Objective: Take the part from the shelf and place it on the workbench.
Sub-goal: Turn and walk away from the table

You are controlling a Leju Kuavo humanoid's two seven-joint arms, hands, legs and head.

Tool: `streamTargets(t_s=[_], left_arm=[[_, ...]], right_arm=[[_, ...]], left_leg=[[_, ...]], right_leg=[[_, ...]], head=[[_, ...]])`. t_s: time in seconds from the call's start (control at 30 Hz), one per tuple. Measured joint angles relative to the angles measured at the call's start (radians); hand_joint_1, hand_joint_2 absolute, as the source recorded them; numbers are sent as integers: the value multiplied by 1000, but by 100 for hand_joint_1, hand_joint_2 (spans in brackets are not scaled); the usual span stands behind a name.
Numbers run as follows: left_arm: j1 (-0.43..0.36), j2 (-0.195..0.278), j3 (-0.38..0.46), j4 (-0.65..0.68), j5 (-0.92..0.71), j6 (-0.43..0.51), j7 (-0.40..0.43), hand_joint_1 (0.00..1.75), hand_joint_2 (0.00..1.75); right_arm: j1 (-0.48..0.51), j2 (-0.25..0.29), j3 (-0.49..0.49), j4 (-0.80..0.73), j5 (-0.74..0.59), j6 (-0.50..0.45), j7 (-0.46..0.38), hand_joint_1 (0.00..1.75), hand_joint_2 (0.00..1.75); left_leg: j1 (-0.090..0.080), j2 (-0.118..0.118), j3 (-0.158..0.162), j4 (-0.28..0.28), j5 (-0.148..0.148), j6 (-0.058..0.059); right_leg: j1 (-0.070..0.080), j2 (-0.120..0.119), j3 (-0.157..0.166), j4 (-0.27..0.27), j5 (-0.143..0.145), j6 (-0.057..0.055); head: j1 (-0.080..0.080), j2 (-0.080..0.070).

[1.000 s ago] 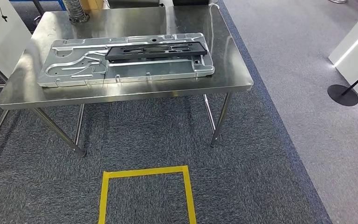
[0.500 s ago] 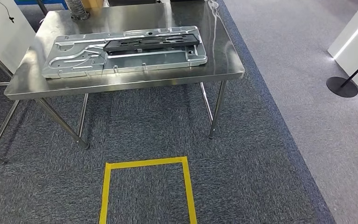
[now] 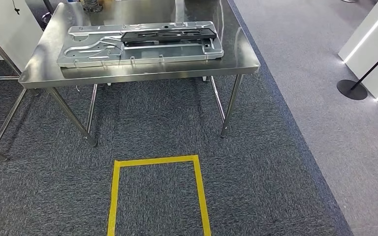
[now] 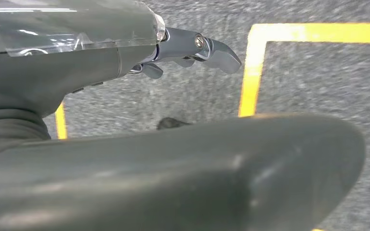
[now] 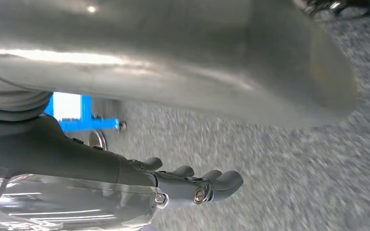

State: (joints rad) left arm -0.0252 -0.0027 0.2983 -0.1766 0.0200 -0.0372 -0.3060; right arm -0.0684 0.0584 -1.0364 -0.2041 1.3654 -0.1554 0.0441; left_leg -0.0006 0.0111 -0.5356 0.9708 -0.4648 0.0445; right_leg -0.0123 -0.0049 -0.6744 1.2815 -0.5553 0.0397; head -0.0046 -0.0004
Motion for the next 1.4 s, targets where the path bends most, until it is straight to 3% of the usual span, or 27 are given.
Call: streamTargets(t_s=[0.07,0.1,0.13,0.2,0.23,0.3,0.37,0.4,0.43,0.47,0.5,0.53,0.57,0.6,0.67,0.73,0.87,1.0,1.23,1.27,1.37,1.4], left_arm=[[-1,0,0,0,1,-3,28,0,87],[-1,0,0,0,2,-3,44,0,131],[-2,0,0,0,4,-3,58,0,175],[-3,0,0,0,7,-2,82,0,175],[-3,1,0,0,8,-1,90,0,175],[-1,4,0,0,6,-1,95,0,175],[1,6,0,0,3,-1,97,0,175],[2,6,0,0,2,0,97,0,175],[3,7,0,0,0,0,98,0,131],[3,7,0,0,-1,1,99,0,131],[4,7,0,0,-1,1,100,0,131],[4,7,0,0,-2,1,101,0,131],[4,7,0,0,-2,1,100,0,175],[2,7,0,0,-2,1,100,0,175],[0,7,0,0,-2,2,96,0,175],[1,7,0,0,-2,6,92,0,175],[2,7,2,0,1,15,85,0,175],[2,8,5,0,1,16,84,0,175],[12,8,-2,-4,-1,24,92,0,175],[15,8,-5,-7,-1,25,96,0,131],[26,8,-18,-17,-2,28,110,0,0],[29,8,-24,-21,-2,28,115,0,0]], right_arm=[[-1,-1,-7,0,-7,14,4,0,131],[-3,-1,-10,0,-9,22,8,0,131],[-5,-2,-13,0,-12,28,13,0,87],[-8,-3,-20,0,-17,41,26,0,0],[-7,-3,-22,0,-19,46,31,0,0],[-6,-3,-27,0,-21,52,36,0,87],[-5,-3,-31,0,-22,55,40,0,175],[-4,-3,-33,0,-22,59,43,0,175],[-3,-4,-35,0,-22,63,47,0,175],[-2,-4,-37,0,-22,68,51,0,175],[-1,-4,-39,0,-21,70,54,0,131],[0,-4,-39,0,-21,72,56,0,87],[0,-3,-40,0,-21,74,56,0,44],[0,-4,-40,0,-21,76,54,0,0],[-1,-4,-40,0,-22,82,43,0,0],[-1,-5,-41,0,-22,87,35,0,0],[-1,-4,-41,1,-22,89,30,0,0],[-1,-4,-42,1,-23,89,28,0,175],[10,-5,7,-3,-113,89,28,0,175],[14,-5,24,-5,-141,90,27,0,175],[25,-8,81,-13,-228,95,24,0,44],[30,-8,102,-16,-258,98,23,0,0]], left_leg=[[-3,0,-15,3,14,-3],[-6,0,-20,5,19,-6],[-7,1,-23,6,25,-10],[-8,2,-28,8,35,-21],[-7,3,-30,8,40,-27],[-6,0,-45,36,17,-38],[0,-4,-87,141,-58,-49],[4,-4,-113,212,-98,-55],[8,-5,-132,270,-125,-62],[13,-5,-136,299,-134,-69],[18,-5,-118,286,-122,-76],[24,-4,-81,232,-96,-83],[31,-5,-35,156,-69,-90],[33,-7,4,87,-51,-91],[34,-11,37,20,-42,-83],[31,-12,31,21,-41,-72],[23,-12,26,22,-37,-65],[19,-12,24,24,-35,-62],[19,-12,24,25,-34,-61],[19,-12,24,25,-34,-61],[19,-12,24,25,-34,-61],[19,-12,24,25,-34,-61]], right_leg=[[4,0,99,-120,48,-13],[7,0,156,-204,52,-21],[10,0,200,-272,47,-28],[15,0,229,-331,33,-36],[13,0,226,-337,37,-41],[8,-3,218,-345,51,-55],[7,-6,205,-346,64,-65],[8,-6,197,-344,68,-68],[9,-6,189,-341,71,-69],[9,-6,181,-336,74,-69],[8,-6,175,-329,75,-68],[6,-5,168,-320,74,-66],[5,-4,161,-309,72,-63],[6,-3,154,-296,69,-58],[11,-1,141,-279,65,-49],[11,2,135,-277,68,-43],[5,2,132,-278,74,-33],[3,3,131,-278,77,-29],[2,3,130,-278,78,-28],[2,3,130,-278,78,-28],[2,3,130,-278,78,-28],[2,3,130,-278,78,-28]], head=[[0,0],[0,0],[0,0],[0,0],[0,0],[0,0],[0,0],[0,0],[0,0],[0,0],[0,0],[0,0],[0,0],[0,0],[0,0],[1,0],[1,0],[1,0],[1,0],[1,0],[1,0],[1,0]])
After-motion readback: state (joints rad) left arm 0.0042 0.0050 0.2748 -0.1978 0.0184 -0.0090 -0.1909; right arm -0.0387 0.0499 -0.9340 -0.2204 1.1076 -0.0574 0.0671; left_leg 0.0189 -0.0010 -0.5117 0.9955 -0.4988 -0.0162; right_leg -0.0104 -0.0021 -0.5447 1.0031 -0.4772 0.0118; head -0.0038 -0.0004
